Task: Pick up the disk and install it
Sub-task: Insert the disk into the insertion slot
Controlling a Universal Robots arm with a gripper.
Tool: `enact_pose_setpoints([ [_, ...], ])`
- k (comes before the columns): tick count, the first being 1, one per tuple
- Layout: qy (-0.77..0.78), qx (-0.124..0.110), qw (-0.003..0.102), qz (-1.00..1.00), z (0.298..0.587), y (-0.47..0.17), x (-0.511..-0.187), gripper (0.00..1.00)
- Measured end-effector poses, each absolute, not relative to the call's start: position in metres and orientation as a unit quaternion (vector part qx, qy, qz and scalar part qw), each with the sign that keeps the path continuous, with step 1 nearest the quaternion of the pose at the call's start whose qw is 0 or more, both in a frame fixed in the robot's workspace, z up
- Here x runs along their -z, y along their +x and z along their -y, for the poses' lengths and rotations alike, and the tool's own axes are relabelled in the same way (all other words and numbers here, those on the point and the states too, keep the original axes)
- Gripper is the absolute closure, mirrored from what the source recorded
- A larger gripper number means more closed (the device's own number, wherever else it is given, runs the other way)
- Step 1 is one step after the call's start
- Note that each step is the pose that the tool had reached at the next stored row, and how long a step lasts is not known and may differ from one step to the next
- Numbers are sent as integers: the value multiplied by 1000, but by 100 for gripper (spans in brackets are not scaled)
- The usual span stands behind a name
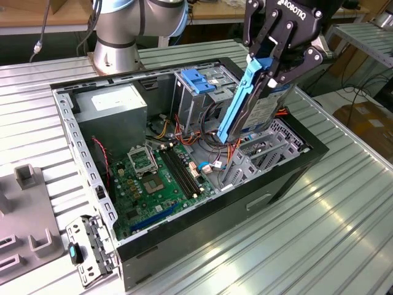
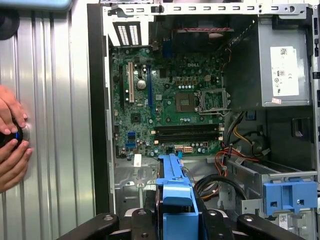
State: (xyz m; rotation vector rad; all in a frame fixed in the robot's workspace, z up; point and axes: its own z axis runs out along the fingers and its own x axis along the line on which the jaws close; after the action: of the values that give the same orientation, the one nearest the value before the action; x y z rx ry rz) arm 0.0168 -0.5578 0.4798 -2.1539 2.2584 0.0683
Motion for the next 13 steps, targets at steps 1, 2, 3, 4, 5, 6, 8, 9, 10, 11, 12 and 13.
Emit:
enact_pose_setpoints([
  [1,-690,-22,10,-723,558,19,-480,63],
  [2,-690,-22,10,-723,558,21,-479,63],
  [3,-690,-22,10,-723,558,23,-479,63],
  [4,-690,-22,10,-723,558,26,-479,63],
  [5,-690,-22,10,-723,558,29,-478,63],
  [6,-690,-22,10,-723,559,33,-478,63],
  [8,-690,-22,10,-723,559,42,-476,63],
  [9,-690,-22,10,-723,559,45,-476,63],
  [10,-690,-22,10,-723,559,49,-475,63],
  [11,-690,-22,10,-723,559,51,-474,63],
  [12,-690,-22,10,-723,559,53,-473,63],
  [13,-690,-22,10,-723,559,55,-472,63],
])
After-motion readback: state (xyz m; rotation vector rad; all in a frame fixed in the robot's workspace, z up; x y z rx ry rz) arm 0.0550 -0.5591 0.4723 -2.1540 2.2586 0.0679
